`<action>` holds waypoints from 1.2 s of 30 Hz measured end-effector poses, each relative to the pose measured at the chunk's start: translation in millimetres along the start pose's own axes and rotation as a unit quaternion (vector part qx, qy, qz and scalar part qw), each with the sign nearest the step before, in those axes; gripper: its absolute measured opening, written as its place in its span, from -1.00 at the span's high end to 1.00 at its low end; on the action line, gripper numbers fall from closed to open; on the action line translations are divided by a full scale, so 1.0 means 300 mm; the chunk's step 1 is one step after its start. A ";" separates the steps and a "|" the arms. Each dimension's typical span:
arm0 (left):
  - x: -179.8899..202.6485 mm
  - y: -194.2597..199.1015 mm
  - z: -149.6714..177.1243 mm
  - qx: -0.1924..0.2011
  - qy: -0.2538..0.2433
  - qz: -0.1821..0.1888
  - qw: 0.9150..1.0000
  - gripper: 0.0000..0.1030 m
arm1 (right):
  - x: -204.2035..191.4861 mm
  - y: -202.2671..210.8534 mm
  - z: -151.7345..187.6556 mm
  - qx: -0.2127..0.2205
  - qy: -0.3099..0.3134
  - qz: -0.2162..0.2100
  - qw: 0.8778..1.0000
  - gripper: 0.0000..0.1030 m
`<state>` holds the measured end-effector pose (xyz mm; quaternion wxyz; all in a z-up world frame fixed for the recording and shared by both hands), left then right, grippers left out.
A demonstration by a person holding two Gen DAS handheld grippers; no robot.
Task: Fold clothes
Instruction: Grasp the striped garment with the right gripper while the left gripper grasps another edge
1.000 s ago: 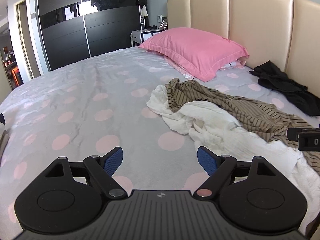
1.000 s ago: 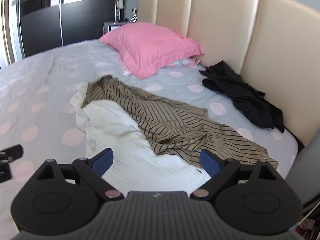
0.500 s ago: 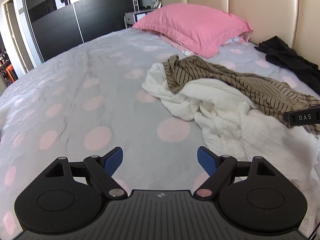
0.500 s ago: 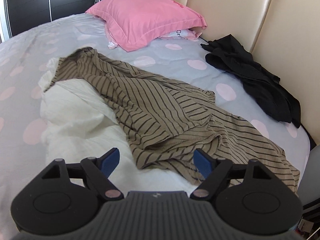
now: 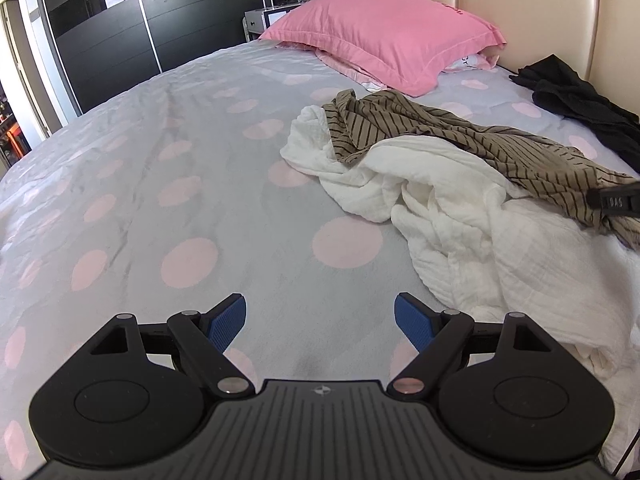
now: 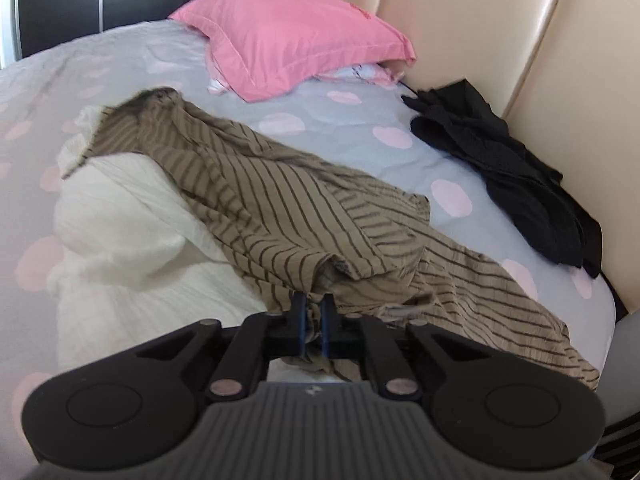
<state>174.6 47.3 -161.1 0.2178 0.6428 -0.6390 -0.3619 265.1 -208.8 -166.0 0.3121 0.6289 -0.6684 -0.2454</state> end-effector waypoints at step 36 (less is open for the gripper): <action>-0.424 0.474 0.350 -0.015 0.070 -0.007 0.997 -0.57 | -0.888 0.937 0.720 -0.083 0.164 -0.308 0.933 0.94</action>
Point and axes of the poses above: each gripper's, at about its wrist camera, not at the fingertips, and y roughly against the way its jaws point, x to its right, z to its underside, the point moved 10 cm from there along -y, roughly the way its jaws point, and after that the axes turned 5 degrees about -y, right-handed, at the moved point
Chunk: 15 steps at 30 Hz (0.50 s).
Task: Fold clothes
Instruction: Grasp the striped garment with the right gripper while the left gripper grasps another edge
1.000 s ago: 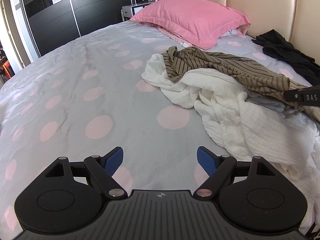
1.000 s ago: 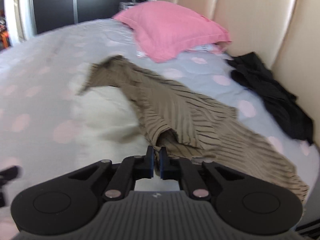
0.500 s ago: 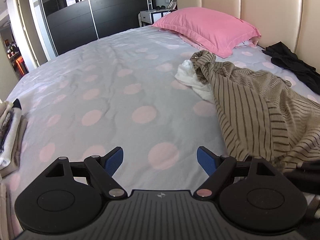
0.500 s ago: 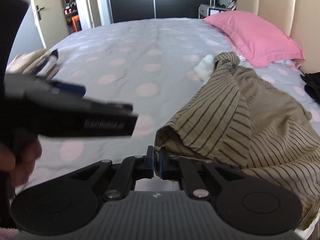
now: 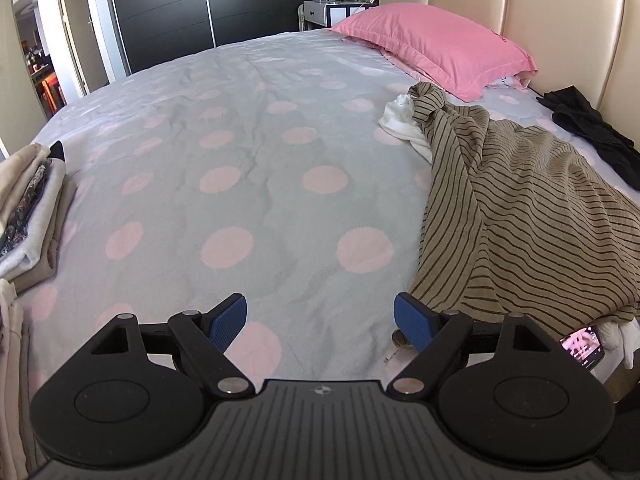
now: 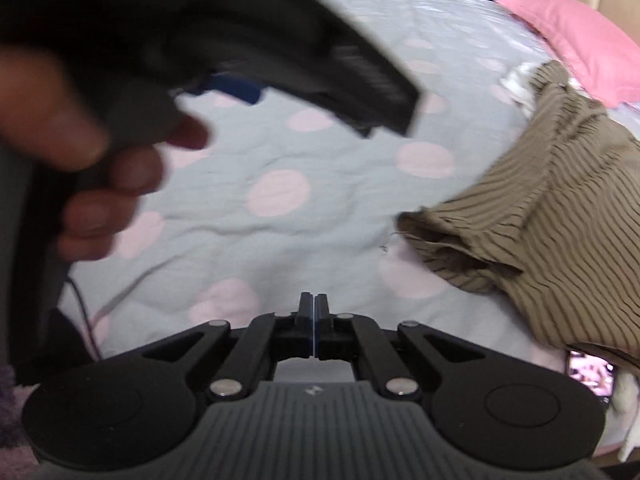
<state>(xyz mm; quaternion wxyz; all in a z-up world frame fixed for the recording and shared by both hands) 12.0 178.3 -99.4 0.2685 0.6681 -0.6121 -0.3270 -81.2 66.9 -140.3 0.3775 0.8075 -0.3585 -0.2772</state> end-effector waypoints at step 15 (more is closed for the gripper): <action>0.143 -0.147 0.039 -0.045 -0.029 0.051 0.997 -0.57 | 0.429 -0.005 -0.064 -0.004 0.014 0.143 0.990 -0.17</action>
Point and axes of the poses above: each gripper's, at about its wrist camera, not at the fingertips, and y roughly against the way its jaws point, x to its right, z to its underside, the point moved 10 cm from there along -y, roughly the way its jaws point, and after that the axes turned 5 degrees about -y, right-handed, at the moved point
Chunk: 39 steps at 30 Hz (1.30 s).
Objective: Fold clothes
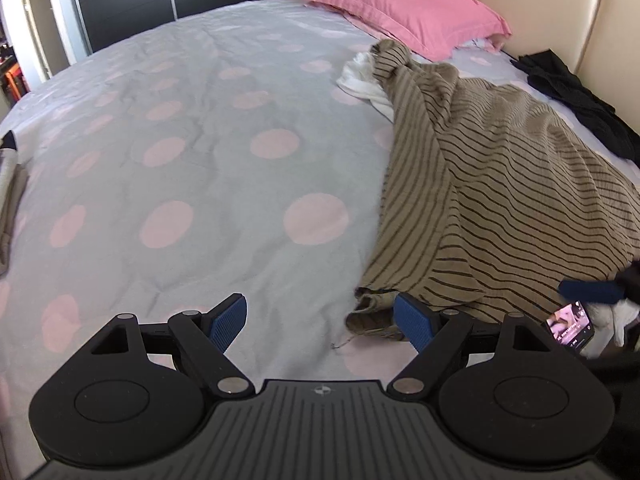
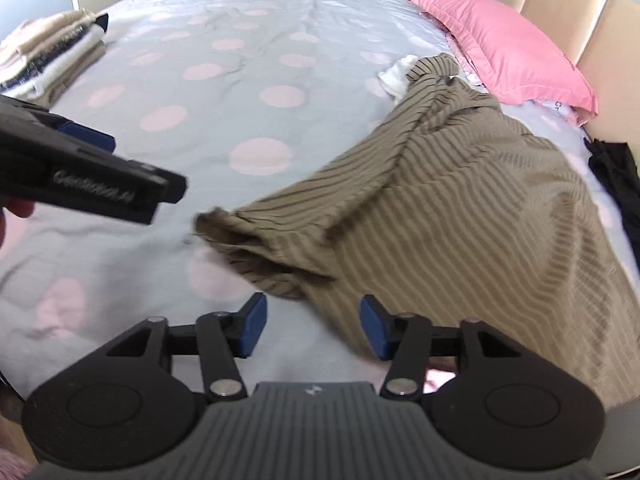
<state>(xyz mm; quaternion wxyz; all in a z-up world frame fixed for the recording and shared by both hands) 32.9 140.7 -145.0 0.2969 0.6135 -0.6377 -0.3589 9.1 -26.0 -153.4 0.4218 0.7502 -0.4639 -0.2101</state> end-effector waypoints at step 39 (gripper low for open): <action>0.110 0.028 -0.313 0.079 0.027 0.113 0.990 0.94 | 0.183 0.080 -0.319 0.058 0.022 -0.004 0.998 1.00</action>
Point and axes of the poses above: each gripper's, at about its wrist camera, not at the fingertips, and y roughly against the way its jaws point, x to its right, z to its underside, the point moved 10 cm from there along -y, roughly the way its jaws point, and after that the axes turned 5 degrees about -y, right-handed, at the moved point
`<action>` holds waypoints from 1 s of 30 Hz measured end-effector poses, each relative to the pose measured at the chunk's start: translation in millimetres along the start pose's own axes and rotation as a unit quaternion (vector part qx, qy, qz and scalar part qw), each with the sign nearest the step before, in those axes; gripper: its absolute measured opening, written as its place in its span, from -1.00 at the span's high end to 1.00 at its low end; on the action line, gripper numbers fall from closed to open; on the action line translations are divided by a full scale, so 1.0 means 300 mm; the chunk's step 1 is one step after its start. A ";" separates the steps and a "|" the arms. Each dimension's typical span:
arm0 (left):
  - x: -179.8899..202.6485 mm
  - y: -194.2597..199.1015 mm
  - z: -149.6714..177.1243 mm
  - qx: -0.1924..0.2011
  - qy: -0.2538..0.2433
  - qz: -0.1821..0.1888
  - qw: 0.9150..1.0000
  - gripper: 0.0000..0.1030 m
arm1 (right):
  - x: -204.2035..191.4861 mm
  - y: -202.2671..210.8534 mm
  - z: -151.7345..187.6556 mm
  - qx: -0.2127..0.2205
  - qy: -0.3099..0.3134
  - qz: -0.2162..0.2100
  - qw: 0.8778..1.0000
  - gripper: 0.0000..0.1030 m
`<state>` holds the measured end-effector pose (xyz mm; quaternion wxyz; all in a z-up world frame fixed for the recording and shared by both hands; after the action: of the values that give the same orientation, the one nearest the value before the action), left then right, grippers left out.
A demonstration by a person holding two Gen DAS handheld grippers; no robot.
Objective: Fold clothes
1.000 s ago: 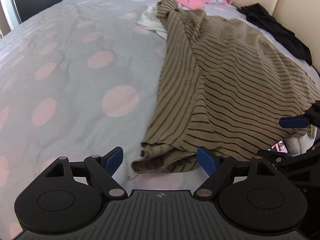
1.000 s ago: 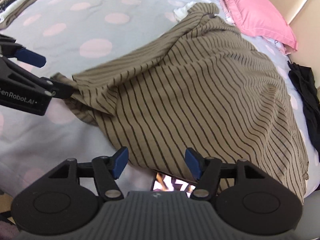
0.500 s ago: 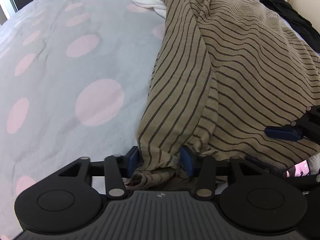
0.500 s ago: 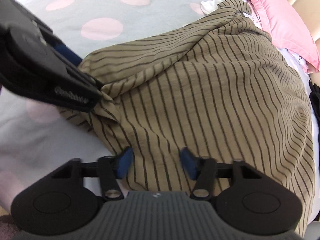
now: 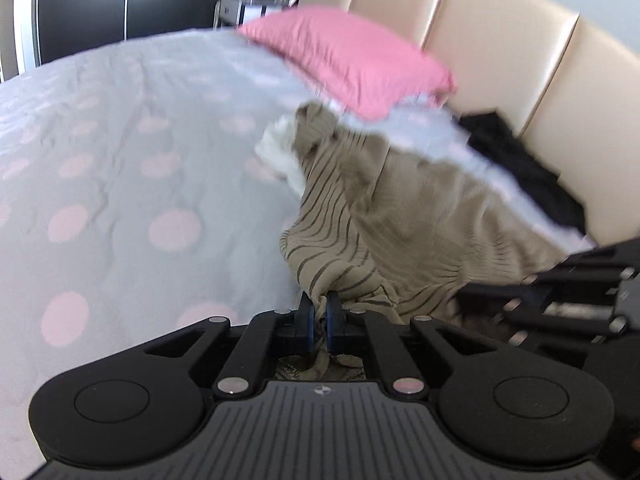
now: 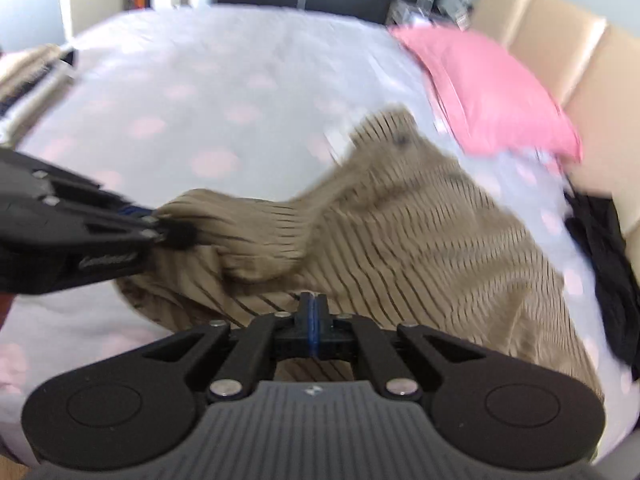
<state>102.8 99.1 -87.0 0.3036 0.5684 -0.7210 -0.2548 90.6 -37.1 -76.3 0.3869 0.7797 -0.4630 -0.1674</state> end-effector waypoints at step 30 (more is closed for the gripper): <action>-0.390 1.050 -0.087 0.225 0.059 -0.133 0.963 0.94 | -0.895 0.816 -0.397 0.231 0.125 -0.228 0.937 1.00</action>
<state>-67.7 283.0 137.9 0.1730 0.7266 -0.6587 -0.0902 -119.0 178.5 160.1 0.2026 0.9470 -0.2459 -0.0407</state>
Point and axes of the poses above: each gripper's, at about its wrist camera, not at the fingertips, and y roughly against the way its jaws point, x to its right, z to its underside, the point moved 10 cm from there along -y, roughly the way its jaws point, and after that the axes turned 5 degrees about -y, right-handed, at the moved point
